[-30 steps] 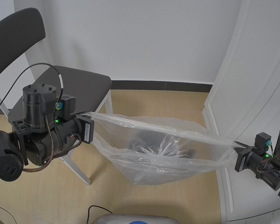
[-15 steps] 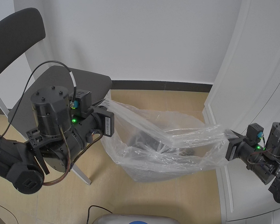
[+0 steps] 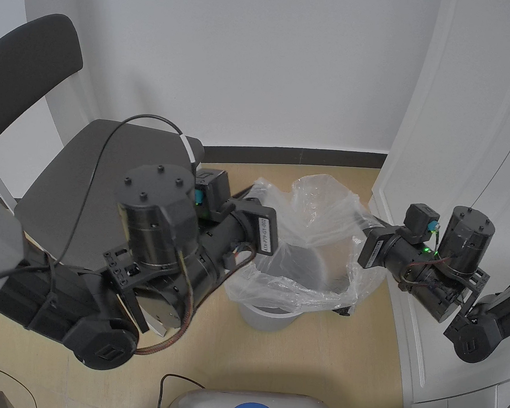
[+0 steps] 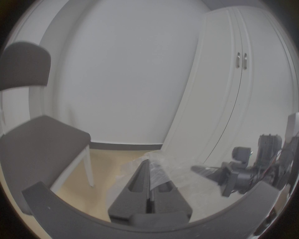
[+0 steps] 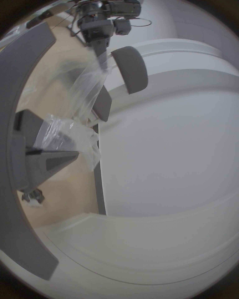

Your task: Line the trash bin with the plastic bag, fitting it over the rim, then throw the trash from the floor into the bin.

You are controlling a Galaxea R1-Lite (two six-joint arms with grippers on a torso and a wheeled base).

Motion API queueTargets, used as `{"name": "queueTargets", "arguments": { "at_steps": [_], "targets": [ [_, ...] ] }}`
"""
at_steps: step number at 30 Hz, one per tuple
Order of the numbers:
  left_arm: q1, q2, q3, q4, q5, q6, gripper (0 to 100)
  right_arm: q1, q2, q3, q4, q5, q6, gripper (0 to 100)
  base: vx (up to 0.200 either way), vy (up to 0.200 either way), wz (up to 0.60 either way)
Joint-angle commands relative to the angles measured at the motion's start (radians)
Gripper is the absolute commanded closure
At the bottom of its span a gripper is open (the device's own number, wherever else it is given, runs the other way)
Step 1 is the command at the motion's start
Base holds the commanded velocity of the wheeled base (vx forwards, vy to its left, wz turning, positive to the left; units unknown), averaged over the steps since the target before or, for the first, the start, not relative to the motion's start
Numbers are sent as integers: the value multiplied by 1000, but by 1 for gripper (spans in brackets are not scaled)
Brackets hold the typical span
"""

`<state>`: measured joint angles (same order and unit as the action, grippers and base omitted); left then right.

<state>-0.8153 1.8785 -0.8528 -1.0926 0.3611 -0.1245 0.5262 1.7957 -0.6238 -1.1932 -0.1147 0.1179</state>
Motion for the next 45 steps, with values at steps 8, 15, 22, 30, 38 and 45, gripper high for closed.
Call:
{"name": "queueTargets", "arguments": {
  "at_steps": [8, 15, 22, 30, 38, 45],
  "targets": [
    [-44, 166, -97, -27, -13, -123, 100, 75, 91, -45, -19, 29, 112, 100, 0, 0, 0],
    [1, 246, -155, -56, -14, -129, 100, 54, 169, -82, -22, 55, 141, 100, 0, 0, 0],
    [35, 272, -166, -55, -16, -129, 100, 48, 238, -117, -22, 59, 183, 100, 0, 0, 0],
    [45, 297, -175, -53, -16, -130, 100, 44, 274, -140, -20, 63, 213, 100, 0, 0, 0],
    [77, 346, -221, -52, -16, -130, 100, 34, 358, -201, -20, 79, 266, 100, 0, 0, 0],
    [104, 389, -272, -44, -16, -138, 100, -2, 421, -247, -8, 86, 273, 100, 0, 0, 0]
  ]
}}
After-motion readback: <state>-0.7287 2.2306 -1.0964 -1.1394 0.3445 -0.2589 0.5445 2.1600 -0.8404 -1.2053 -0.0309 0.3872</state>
